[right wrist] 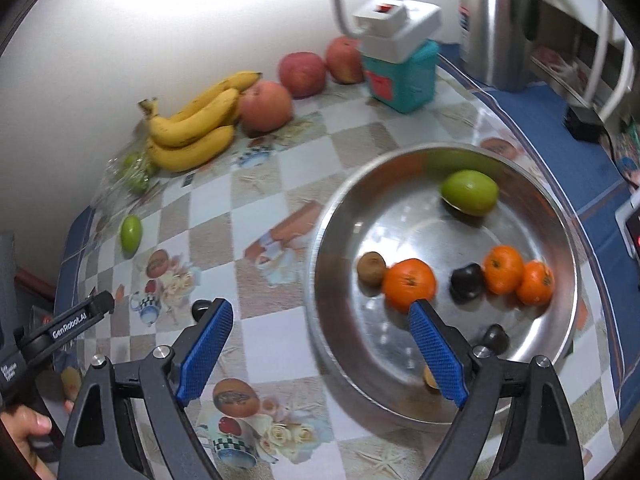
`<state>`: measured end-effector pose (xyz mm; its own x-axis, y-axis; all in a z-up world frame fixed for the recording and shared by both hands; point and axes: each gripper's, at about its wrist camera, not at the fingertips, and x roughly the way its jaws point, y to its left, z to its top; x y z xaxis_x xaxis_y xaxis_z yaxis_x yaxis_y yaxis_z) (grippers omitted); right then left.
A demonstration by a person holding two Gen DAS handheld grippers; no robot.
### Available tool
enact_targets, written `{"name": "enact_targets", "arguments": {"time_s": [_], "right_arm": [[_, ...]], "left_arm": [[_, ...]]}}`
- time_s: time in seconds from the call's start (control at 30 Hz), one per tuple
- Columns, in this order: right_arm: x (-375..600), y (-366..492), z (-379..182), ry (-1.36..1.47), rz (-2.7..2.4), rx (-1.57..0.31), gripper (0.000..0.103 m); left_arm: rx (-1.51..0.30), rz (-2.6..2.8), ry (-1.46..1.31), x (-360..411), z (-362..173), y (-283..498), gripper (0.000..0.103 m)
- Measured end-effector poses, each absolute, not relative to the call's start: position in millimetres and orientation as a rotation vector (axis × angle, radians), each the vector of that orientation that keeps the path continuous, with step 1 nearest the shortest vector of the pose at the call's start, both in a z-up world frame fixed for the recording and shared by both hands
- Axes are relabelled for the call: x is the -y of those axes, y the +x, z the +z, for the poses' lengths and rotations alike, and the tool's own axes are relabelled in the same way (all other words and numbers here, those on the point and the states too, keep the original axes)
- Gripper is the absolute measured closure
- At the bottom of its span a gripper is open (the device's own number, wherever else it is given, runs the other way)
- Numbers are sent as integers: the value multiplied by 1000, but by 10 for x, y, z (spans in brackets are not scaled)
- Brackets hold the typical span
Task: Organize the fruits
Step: 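Move both tools away from the bowl back toward the table fruit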
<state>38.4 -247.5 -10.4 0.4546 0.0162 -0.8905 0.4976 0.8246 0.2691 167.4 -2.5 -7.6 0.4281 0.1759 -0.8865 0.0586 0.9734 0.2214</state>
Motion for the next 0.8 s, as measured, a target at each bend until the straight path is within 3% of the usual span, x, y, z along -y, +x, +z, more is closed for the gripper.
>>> {"name": "enact_targets", "arguments": {"time_s": [0.8], "right_arm": [[1759,899,-322,428,-106,-1134,13]], "left_arm": [[-1189,78,204,-296,-216,1888,0]]}}
